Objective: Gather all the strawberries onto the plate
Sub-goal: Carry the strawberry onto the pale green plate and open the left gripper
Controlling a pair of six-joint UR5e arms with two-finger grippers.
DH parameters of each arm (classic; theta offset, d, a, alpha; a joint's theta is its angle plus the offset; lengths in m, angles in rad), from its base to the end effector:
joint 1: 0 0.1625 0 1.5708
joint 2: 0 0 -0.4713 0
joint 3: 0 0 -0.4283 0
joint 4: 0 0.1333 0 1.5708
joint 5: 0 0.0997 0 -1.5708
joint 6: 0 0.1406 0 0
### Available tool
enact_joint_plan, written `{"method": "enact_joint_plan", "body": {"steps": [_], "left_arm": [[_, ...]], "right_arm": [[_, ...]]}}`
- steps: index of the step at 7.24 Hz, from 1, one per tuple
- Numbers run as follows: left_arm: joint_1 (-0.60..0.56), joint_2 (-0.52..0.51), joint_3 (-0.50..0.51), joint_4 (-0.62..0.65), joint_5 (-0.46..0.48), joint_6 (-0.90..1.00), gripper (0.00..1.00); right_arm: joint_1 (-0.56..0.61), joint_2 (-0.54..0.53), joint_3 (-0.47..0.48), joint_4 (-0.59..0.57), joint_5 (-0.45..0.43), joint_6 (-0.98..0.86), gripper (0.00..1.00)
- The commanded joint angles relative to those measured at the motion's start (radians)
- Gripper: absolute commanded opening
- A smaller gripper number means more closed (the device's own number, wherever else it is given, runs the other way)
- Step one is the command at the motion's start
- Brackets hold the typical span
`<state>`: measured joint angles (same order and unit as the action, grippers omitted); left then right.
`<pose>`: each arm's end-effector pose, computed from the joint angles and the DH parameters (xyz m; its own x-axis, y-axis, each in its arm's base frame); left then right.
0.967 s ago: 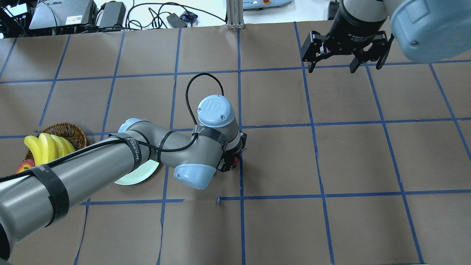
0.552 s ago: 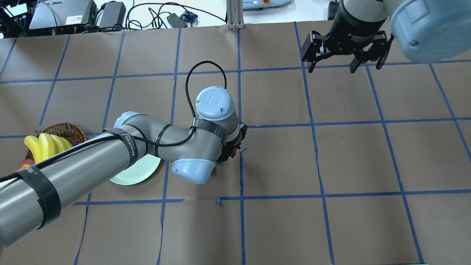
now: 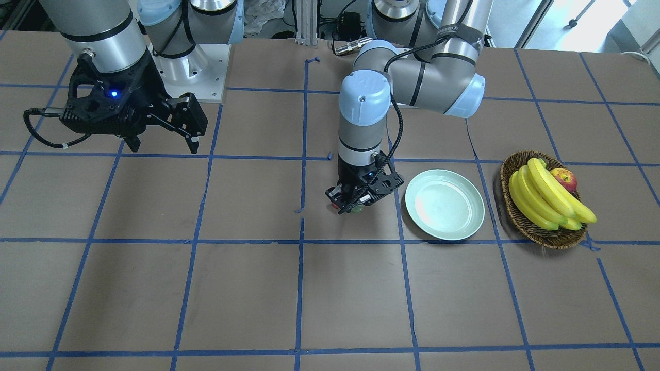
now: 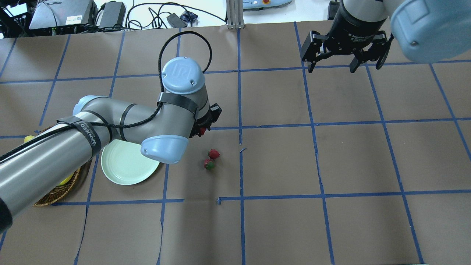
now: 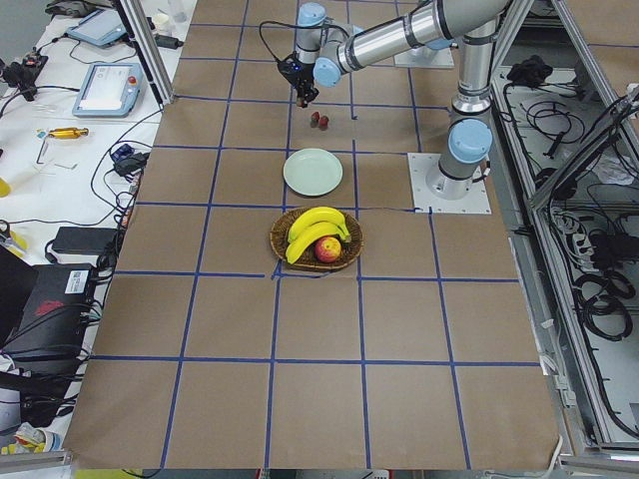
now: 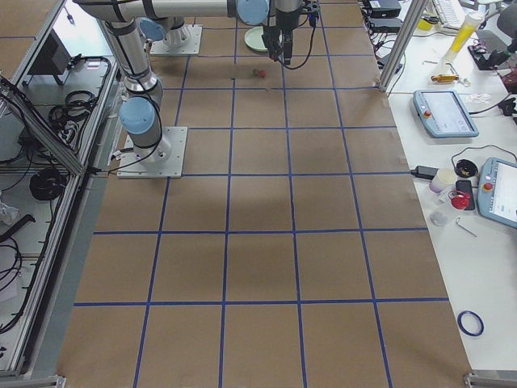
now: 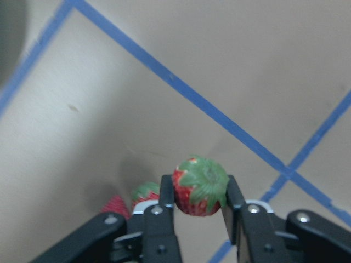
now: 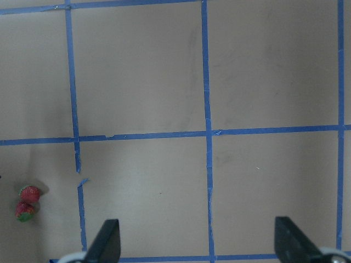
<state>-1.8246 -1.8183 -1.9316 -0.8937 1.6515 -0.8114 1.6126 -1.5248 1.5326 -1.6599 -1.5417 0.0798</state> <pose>-0.2627 -0.5270 0.2417 -0.8469 -0.5317 -0.0055 -0.5283 0.8425 -0.1057 0.1607 -0.5545 0.4980 -0.9987 0.0354 -0.0354 0.0381 0.9962 -0.0786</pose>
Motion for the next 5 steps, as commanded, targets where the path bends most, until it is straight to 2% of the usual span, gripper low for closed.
{"method": "enact_joint_plan", "body": {"steps": [1, 3, 5], "left_arm": [[0.159, 0.059, -0.09, -0.044, 0.022, 0.347, 0.0], [0.324, 0.092, -0.176, -0.042, 0.031, 0.62, 0.0], [0.383, 0.093, -0.22, -0.03, 0.057, 0.788, 0.0]], "right_arm": [[0.0, 0.0, -0.002, -0.003, 0.0, 0.0, 1.0], [0.0, 0.0, 0.001, -0.003, -0.002, 0.0, 1.0], [0.0, 0.002, -0.006, -0.003, -0.002, 0.0, 1.0]]}}
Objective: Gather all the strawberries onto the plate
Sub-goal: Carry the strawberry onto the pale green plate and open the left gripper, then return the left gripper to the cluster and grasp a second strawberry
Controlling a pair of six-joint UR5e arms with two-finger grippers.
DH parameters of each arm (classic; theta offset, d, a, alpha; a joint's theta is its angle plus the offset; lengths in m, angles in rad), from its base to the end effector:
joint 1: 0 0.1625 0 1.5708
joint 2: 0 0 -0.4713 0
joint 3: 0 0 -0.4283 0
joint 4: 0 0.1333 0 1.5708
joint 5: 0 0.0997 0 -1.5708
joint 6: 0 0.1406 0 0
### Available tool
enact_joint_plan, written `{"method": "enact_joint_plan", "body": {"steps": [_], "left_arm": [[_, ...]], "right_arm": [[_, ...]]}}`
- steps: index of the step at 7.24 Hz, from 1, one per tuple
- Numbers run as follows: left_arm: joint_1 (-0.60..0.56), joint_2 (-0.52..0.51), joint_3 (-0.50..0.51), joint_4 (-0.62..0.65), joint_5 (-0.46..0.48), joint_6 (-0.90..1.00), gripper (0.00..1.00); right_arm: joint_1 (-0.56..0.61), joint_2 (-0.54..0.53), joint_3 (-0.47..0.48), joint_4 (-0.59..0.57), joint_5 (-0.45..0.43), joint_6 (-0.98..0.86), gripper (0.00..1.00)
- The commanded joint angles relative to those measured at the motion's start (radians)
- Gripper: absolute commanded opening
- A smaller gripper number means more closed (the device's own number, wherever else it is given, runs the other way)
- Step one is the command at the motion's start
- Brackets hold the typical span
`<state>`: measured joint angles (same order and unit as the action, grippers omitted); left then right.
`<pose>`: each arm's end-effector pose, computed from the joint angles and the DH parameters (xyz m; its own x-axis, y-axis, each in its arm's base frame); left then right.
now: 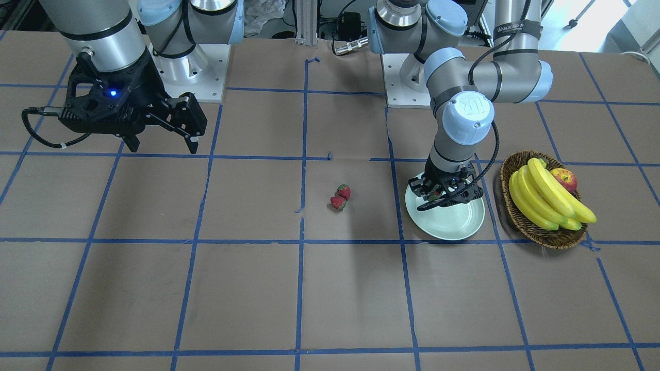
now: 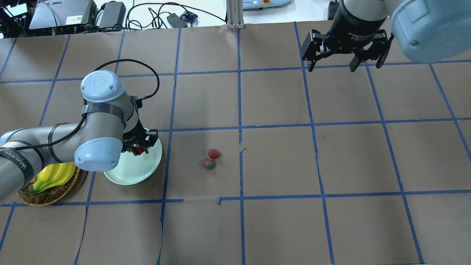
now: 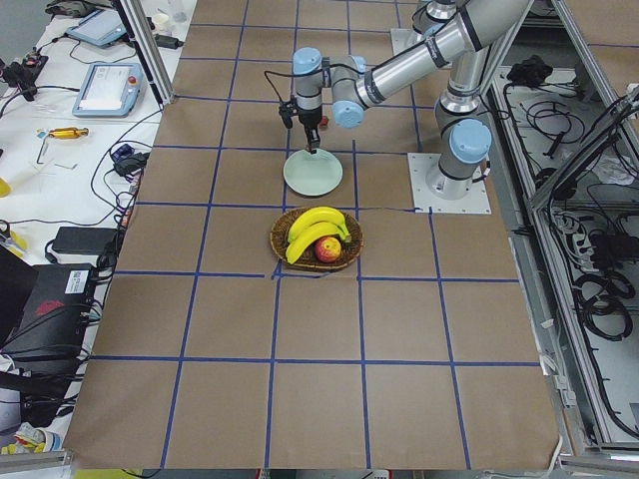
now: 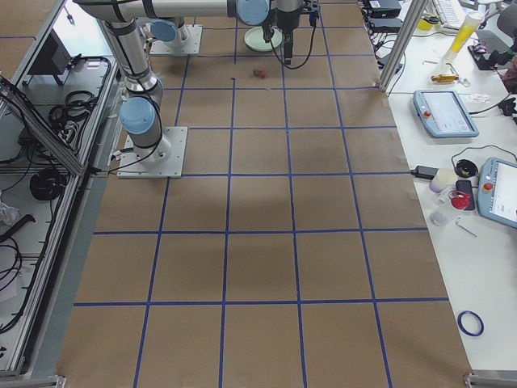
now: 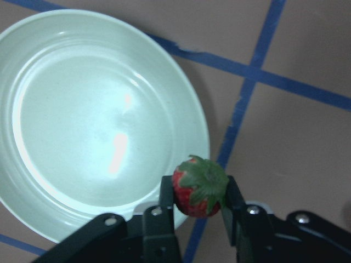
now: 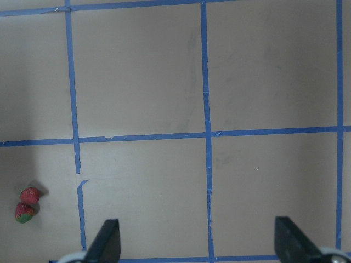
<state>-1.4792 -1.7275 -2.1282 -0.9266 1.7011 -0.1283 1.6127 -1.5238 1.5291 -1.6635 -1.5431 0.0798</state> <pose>-0.0700 -0.4954 0.2015 -0.9684 -0.2081 -0.1375 -0.2169 0.9748 0.0527 0.1606 -0.5558 0.4997 -0.9988 0.0352 -0.0345 0.0380 0.9957 -0.0848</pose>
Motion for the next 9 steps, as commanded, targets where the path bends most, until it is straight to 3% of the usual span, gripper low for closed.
{"method": "enact_joint_plan", "body": {"steps": [1, 2, 4, 5, 7, 9], "left_arm": [[0.037, -0.003, -0.026, 0.002, 0.0, 0.116, 0.3], [0.024, 0.002, -0.022, 0.002, 0.002, 0.11, 0.77], [-0.019, -0.004, 0.025, 0.008, -0.02, 0.049, 0.88], [-0.094, -0.018, 0.068, -0.006, -0.04, -0.058, 0.93], [-0.284, -0.047, 0.147, -0.009, -0.112, -0.396, 0.96], [-0.383, -0.119, 0.166, 0.009, -0.129, -0.452, 0.94]], "right_arm": [[0.0, 0.001, -0.003, -0.001, 0.0, 0.0, 1.0], [0.001, 0.002, -0.003, -0.001, 0.001, 0.0, 1.0], [0.0, 0.002, -0.006, -0.002, 0.0, 0.0, 1.0], [0.0, 0.002, -0.007, -0.002, 0.0, 0.0, 1.0], [0.0, 0.002, -0.004, -0.001, 0.0, 0.0, 1.0], [0.0, 0.002, -0.004, 0.002, 0.0, 0.0, 1.0]]}}
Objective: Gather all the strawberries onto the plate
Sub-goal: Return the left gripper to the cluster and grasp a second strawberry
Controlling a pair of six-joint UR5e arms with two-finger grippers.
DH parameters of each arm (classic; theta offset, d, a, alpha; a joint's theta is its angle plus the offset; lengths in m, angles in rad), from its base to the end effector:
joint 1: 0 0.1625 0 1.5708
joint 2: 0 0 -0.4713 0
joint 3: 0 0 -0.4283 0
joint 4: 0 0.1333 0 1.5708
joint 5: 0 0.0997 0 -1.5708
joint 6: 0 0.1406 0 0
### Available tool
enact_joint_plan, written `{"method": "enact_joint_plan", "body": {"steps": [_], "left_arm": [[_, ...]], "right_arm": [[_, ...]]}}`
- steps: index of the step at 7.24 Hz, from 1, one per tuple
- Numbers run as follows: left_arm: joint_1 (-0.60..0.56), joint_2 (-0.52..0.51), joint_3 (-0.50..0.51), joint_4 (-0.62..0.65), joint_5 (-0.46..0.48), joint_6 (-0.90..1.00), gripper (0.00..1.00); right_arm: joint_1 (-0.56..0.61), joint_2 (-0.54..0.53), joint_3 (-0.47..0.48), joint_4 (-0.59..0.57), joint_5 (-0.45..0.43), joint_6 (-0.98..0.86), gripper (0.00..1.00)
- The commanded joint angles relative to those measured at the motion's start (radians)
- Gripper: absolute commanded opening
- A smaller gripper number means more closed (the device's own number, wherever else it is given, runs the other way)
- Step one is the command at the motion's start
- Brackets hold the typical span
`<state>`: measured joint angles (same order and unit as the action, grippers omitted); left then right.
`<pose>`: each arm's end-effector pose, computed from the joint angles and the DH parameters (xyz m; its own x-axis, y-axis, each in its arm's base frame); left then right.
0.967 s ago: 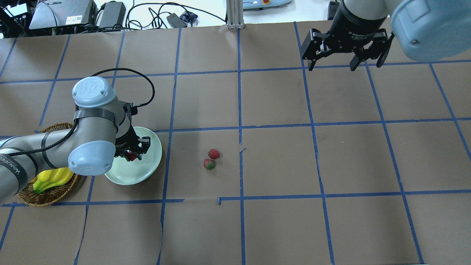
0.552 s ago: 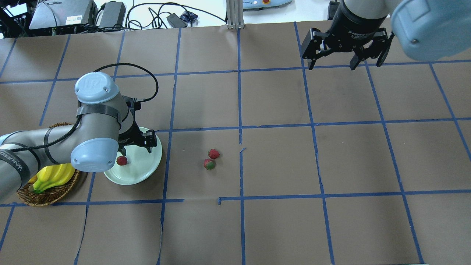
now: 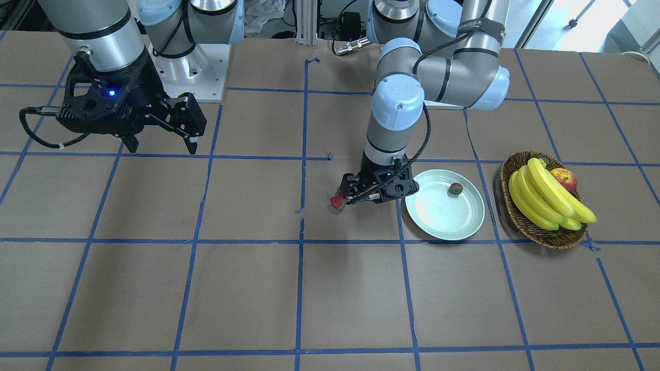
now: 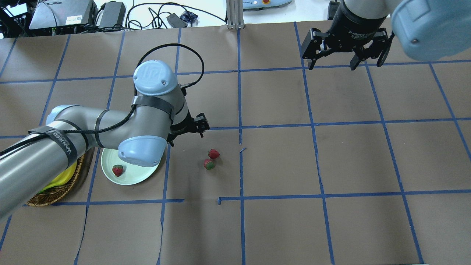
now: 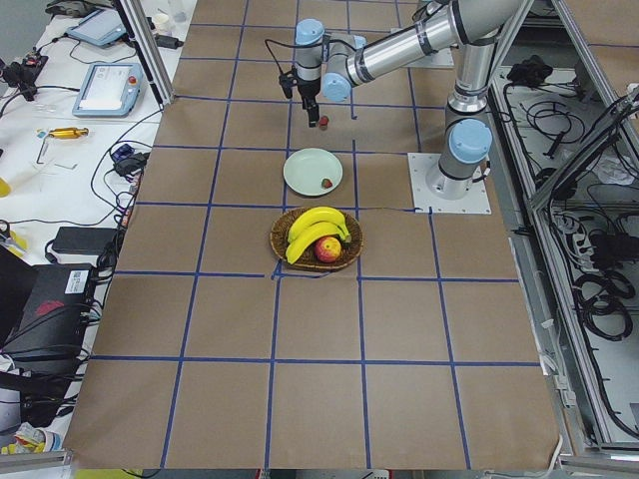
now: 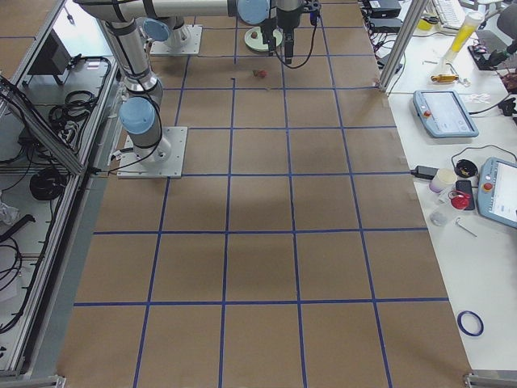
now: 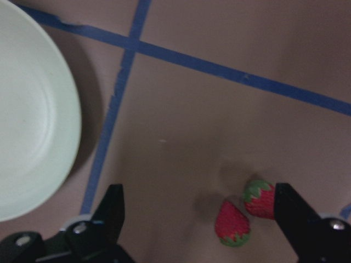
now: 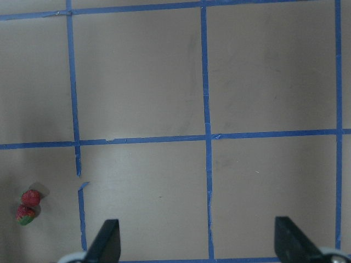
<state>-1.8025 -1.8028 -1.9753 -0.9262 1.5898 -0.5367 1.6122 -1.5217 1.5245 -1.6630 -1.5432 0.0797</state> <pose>-0.2543 -0.5088 0.2268 -0.9537 -0.3004 -0.0122 -0.3002 0.9537 -0.0167 0.1604 -0.5571 0.5009 -0.9988 0.0355 -0.0345 0.0384 0.9955 -0.0868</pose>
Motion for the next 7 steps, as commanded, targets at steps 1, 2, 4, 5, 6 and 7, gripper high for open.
{"method": "enact_joint_plan", "body": {"steps": [1, 2, 4, 5, 6, 7], "left_arm": [[-0.064, -0.084, 0.016, 0.027, -0.052, -0.013, 0.92], [-0.075, -0.116, 0.015, 0.026, -0.056, 0.032, 0.84], [-0.081, -0.142, 0.012, 0.02, -0.041, 0.125, 0.68], [-0.081, -0.145, 0.013, 0.021, -0.028, 0.127, 0.59], [-0.081, -0.148, 0.015, 0.023, -0.027, 0.127, 0.38], [-0.081, -0.148, 0.015, 0.023, -0.027, 0.129, 0.15]], "right_arm": [[0.002, -0.001, 0.0, 0.003, 0.0, 0.0, 1.0], [0.002, -0.002, 0.0, 0.003, 0.0, -0.001, 1.0], [0.0, -0.002, 0.0, 0.003, 0.0, -0.005, 1.0], [0.0, -0.002, 0.0, 0.005, 0.0, -0.008, 1.0], [0.002, -0.002, 0.002, 0.005, 0.0, -0.008, 1.0], [0.0, -0.002, 0.002, 0.005, 0.0, -0.008, 1.0]]}}
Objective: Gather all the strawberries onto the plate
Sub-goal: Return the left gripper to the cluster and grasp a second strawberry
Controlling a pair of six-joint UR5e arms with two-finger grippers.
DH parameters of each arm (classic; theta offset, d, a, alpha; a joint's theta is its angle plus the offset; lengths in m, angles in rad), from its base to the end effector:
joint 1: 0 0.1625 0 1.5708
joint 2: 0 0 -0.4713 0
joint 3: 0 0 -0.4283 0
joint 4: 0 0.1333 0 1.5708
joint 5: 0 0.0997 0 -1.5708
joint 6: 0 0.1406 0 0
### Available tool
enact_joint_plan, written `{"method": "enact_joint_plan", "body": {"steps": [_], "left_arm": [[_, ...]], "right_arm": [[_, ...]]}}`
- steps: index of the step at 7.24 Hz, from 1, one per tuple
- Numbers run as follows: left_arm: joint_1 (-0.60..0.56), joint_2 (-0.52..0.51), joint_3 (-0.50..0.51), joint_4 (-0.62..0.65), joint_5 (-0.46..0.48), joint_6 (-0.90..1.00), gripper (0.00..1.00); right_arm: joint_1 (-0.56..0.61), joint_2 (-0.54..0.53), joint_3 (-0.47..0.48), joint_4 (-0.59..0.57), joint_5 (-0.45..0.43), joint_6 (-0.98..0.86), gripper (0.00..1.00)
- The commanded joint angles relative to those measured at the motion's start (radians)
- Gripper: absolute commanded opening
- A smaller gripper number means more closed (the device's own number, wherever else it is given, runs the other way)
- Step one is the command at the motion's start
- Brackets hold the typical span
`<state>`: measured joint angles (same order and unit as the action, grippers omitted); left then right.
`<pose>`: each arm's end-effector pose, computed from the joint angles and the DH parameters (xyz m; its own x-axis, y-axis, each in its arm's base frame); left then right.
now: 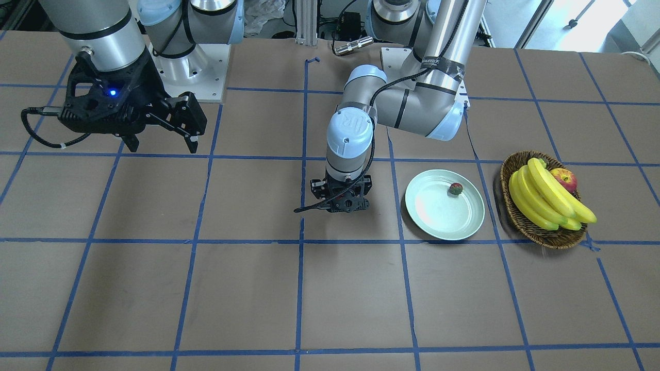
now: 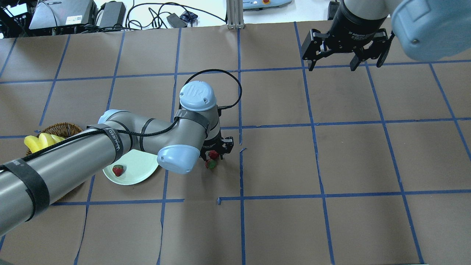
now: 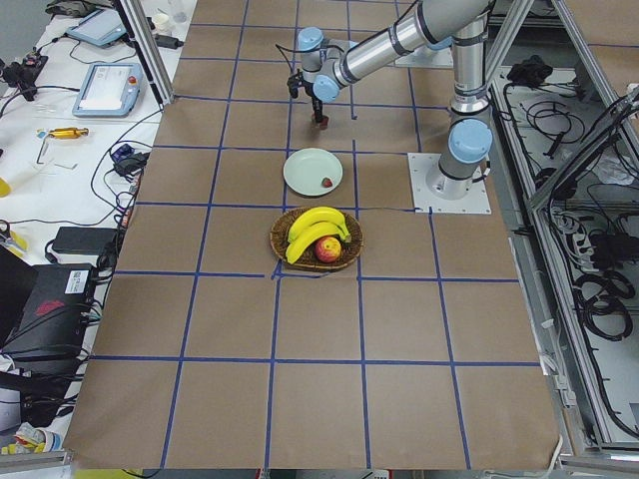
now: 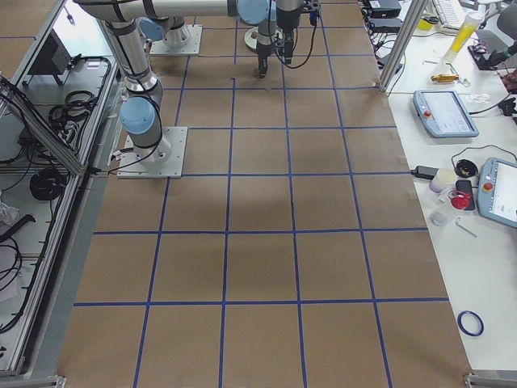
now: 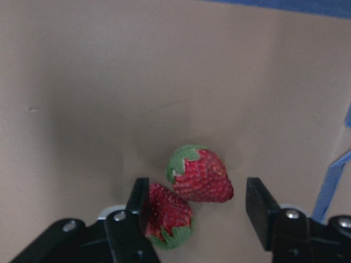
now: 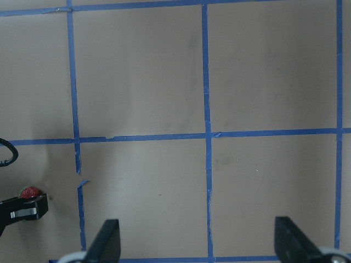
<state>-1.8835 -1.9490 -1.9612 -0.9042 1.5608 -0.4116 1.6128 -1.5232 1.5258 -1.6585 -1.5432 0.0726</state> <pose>-0.3025 -0.4979 0.1528 -0.9947 -0.0977 -0.0316 -0.1003 0.9902 0.0973 0.1607 -0.5558 0.5006 -0.9990 0.0280 -0.0336 0.0307 0.9961 -0.0828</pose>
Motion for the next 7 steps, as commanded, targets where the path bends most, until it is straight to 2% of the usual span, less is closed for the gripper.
{"method": "enact_joint_plan", "body": {"steps": [1, 5, 7], "left_arm": [[0.0, -0.004, 0.002, 0.004, 0.002, 0.002, 0.0], [0.004, 0.03, 0.037, -0.019, 0.011, 0.014, 0.0], [0.041, 0.067, 0.108, -0.207, 0.092, 0.057, 0.0]], "right_arm": [[-0.001, 0.0, 0.001, 0.0, 0.0, -0.001, 1.0], [0.001, 0.002, -0.001, 0.0, 0.0, -0.001, 1.0], [0.001, 0.002, -0.003, -0.001, 0.0, -0.001, 1.0]]}}
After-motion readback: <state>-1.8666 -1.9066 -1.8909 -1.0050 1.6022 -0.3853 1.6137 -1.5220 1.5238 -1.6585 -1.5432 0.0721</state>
